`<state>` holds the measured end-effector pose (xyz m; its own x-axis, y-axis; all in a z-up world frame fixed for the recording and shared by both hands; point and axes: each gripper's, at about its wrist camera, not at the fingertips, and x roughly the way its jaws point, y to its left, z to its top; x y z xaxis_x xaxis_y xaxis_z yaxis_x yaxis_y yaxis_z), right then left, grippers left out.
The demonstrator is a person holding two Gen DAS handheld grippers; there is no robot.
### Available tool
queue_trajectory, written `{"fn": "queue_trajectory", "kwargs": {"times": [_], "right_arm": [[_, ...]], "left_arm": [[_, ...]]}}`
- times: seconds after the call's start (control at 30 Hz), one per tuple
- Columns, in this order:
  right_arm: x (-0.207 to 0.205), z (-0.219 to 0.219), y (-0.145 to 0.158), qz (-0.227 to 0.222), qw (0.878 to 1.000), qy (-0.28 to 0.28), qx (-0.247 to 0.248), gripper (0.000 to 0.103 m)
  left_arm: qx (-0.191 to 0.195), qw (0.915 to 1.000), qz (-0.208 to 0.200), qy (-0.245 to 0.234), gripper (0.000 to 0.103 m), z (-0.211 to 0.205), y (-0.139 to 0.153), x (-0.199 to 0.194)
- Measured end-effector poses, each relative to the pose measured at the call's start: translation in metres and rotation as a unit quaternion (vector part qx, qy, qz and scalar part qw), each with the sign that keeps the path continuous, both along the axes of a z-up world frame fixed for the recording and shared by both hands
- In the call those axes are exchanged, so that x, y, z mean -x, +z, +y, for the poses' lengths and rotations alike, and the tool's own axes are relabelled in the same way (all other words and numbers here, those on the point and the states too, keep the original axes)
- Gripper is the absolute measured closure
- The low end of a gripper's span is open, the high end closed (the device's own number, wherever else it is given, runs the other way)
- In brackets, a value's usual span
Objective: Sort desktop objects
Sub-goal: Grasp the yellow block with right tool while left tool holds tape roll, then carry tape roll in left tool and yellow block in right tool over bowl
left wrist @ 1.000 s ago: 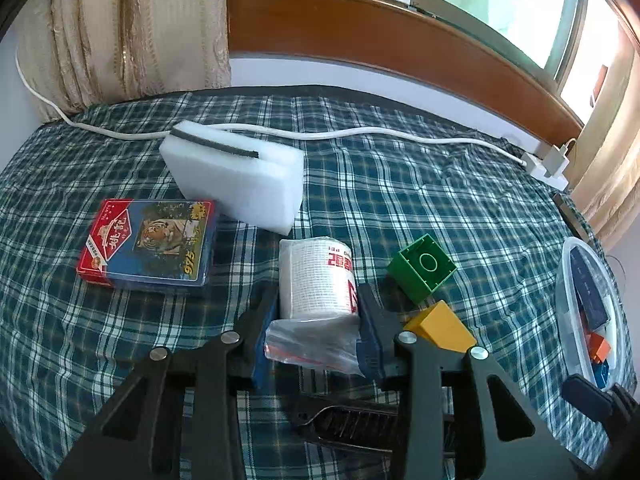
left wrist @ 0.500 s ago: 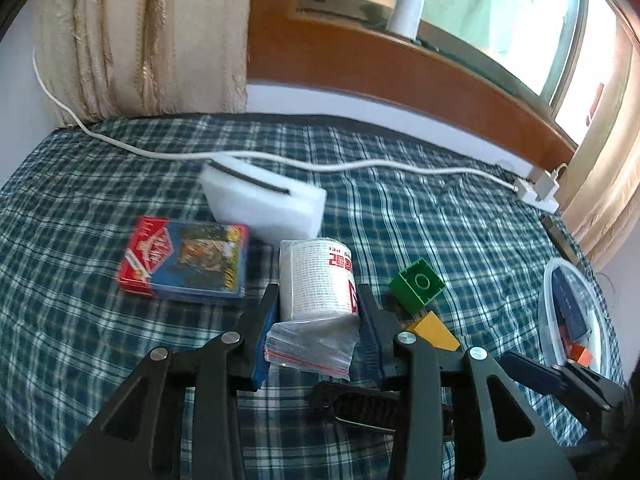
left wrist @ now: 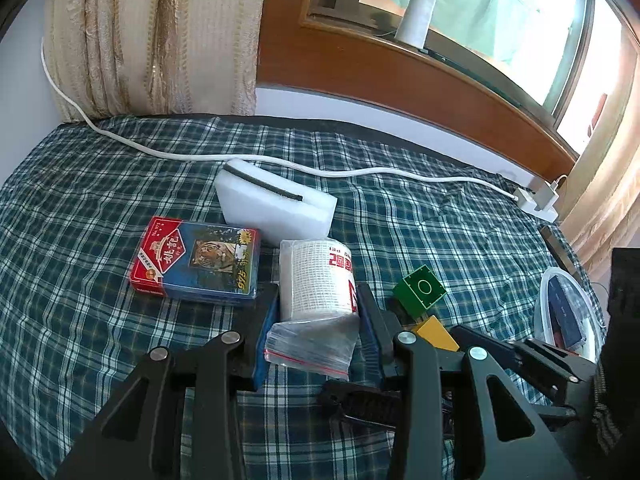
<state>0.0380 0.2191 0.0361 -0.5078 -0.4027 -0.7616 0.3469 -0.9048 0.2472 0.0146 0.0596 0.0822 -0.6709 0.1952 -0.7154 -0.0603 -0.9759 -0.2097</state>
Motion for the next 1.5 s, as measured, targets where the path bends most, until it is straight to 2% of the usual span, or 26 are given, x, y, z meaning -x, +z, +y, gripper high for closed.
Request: {"fn": "queue_trajectory", "kwargs": {"times": [0.17, 0.3, 0.37, 0.63, 1.2, 1.5], "right_arm": [[0.004, -0.006, -0.007, -0.004, 1.000, 0.005, -0.010, 0.066], [0.006, -0.005, -0.008, -0.007, 1.000, 0.002, -0.005, 0.069], [0.005, -0.005, -0.007, -0.006, 1.000, 0.002, -0.005, 0.075], [-0.013, 0.010, 0.002, 0.000, 1.000, -0.007, 0.015, 0.075], [-0.054, 0.065, 0.029, 0.020, 0.996, -0.073, 0.053, 0.075], [-0.081, 0.112, 0.037, 0.031, 0.989, -0.132, 0.058, 0.075]], "left_arm": [[-0.002, 1.0000, -0.001, 0.001, 0.062, 0.000, 0.001, 0.000], [-0.003, 1.0000, -0.002, -0.001, 0.062, 0.002, 0.000, -0.001], [-0.003, 1.0000, -0.002, -0.005, 0.062, 0.003, 0.000, -0.001], [-0.002, 0.9999, -0.001, -0.013, 0.062, 0.007, 0.001, -0.003], [0.005, 0.9978, 0.000, -0.066, 0.063, 0.031, -0.001, -0.008], [0.003, 0.9950, -0.001, -0.100, 0.063, 0.052, 0.001, -0.018]]}}
